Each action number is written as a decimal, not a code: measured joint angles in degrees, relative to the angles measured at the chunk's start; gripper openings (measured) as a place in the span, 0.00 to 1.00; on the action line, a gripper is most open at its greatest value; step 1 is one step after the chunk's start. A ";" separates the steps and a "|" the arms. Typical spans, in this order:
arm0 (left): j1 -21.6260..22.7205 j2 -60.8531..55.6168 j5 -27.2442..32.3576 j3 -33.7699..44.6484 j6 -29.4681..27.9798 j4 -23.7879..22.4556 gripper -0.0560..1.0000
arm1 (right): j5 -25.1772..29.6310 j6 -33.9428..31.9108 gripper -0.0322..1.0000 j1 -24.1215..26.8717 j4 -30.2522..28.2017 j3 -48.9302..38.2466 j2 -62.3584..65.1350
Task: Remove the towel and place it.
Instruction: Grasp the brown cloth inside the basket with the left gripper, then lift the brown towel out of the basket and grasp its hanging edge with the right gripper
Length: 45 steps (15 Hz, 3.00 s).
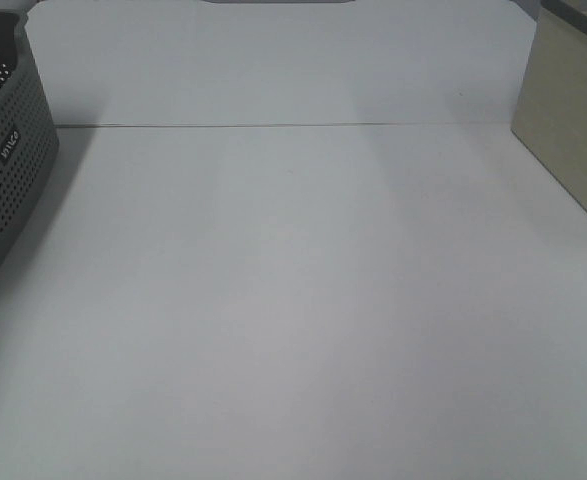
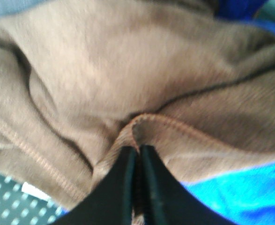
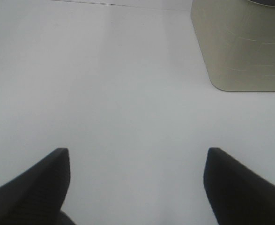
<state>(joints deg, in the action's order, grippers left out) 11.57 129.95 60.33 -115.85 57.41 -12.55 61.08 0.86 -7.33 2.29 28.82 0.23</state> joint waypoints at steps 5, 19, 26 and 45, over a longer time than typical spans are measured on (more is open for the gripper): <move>-1.15 -7.10 0.29 -0.06 -1.26 -1.43 0.05 | 0.00 0.00 0.77 0.00 0.00 0.00 0.00; -23.55 -41.83 -6.76 -0.06 -11.97 -1.32 0.05 | 0.00 0.00 0.77 0.00 0.00 0.00 0.00; -40.62 -45.32 -9.22 -0.06 -11.92 -3.90 0.05 | 0.00 0.06 0.77 0.00 -0.06 0.00 0.00; -61.59 -44.58 -9.34 -0.06 1.09 -2.12 0.05 | -1.78 91.04 0.85 0.00 79.18 23.38 -77.46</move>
<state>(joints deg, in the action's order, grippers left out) -50.02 85.37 50.99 -115.91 58.50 -14.67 59.30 91.90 -7.33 81.47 52.20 -77.23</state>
